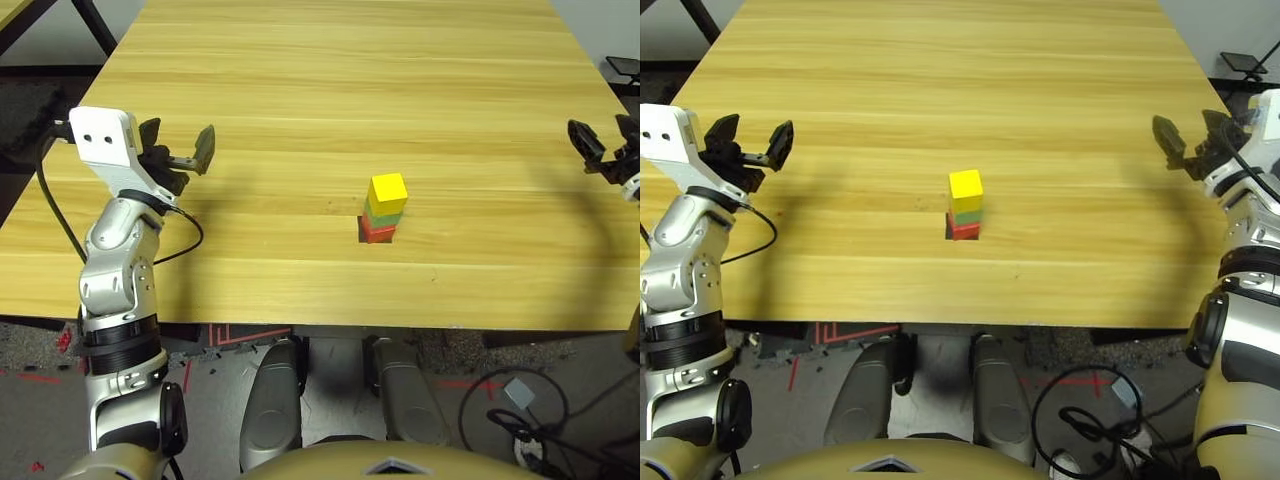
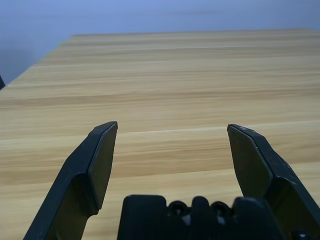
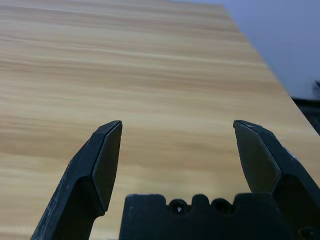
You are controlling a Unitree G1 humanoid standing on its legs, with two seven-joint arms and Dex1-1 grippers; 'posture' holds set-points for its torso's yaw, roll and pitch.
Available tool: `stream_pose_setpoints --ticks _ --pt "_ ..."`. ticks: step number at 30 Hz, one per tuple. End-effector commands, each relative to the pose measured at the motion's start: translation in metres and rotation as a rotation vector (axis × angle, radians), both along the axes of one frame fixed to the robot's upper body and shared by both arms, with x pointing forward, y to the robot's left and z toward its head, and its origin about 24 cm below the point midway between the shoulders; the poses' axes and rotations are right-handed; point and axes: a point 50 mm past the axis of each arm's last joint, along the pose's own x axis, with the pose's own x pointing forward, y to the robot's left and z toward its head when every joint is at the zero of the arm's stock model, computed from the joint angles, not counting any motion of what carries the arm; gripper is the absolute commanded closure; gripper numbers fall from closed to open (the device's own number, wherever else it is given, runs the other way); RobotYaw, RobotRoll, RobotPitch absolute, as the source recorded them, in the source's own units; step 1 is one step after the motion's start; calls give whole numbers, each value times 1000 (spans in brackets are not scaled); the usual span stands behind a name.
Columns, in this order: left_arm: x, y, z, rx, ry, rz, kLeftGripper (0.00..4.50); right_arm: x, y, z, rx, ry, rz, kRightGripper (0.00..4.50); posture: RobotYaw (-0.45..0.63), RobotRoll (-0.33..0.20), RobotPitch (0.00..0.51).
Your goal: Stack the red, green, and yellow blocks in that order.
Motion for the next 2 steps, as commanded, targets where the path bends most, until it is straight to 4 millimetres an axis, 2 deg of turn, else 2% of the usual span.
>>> stream_pose_setpoints --ticks 1,2 --pt "-2 -4 -4 23 -12 2 31 -13 -11 -14 18 44 -35 0 182 -2 244" --pt "-3 -4 -4 13 -13 11 31 -14 -12 -18 23 51 -39 0 181 -3 244"
